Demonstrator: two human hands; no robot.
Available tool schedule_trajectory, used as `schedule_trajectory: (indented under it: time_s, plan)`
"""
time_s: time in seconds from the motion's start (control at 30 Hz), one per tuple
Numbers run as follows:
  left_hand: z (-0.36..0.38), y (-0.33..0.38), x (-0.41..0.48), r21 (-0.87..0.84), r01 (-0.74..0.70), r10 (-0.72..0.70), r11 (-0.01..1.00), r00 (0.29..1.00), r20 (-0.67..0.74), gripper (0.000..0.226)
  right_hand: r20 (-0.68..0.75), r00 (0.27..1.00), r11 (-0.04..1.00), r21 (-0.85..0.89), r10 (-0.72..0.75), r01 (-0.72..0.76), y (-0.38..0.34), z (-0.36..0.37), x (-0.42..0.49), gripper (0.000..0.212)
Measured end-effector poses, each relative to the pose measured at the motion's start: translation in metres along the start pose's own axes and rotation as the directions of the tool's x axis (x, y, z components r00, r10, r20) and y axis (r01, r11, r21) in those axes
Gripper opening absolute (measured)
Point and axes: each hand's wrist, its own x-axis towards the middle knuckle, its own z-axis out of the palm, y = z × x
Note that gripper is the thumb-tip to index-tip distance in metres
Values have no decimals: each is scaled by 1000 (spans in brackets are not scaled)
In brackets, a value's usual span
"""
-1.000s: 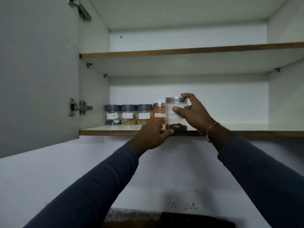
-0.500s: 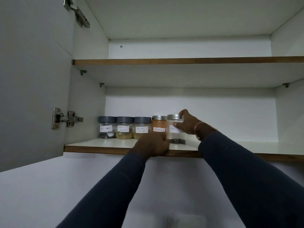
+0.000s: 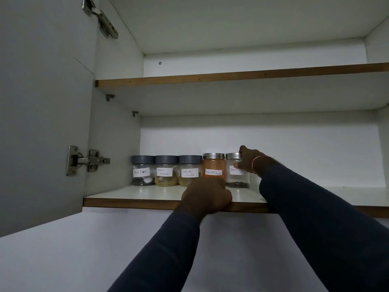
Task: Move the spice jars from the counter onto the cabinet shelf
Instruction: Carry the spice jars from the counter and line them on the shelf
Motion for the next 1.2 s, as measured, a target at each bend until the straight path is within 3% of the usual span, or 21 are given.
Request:
schedule_trajectory:
  time_s: [0.7,0.77,0.87,0.97,1.07,1.2]
  plan:
    - [3,0,-2,31,-23,24,999,999,-26,31,-61,998,998,50,-35,38,12,10,12,48]
    - [3,0,-3,18,-13,14,1000,999,-48,31,-37,999,997,73,-37,40,13,13,14,53]
    - [3,0,-7,3,-2,3,1000,993,-114,25,31,999,995,95,25,-28,13,16,9,76]
    - [3,3,-14,-20,4,-7,1000,983,-182,18,4,998,991,118,56,-56,9,9,-10,87]
    - [2,4,-12,-23,4,-9,1000,973,-231,20,-49,998,994,98,-36,41,1,-3,-44,73]
    - [2,9,-16,31,41,-33,999,973,-228,37,-1,978,971,119,-207,206,-2,-12,-134,46]
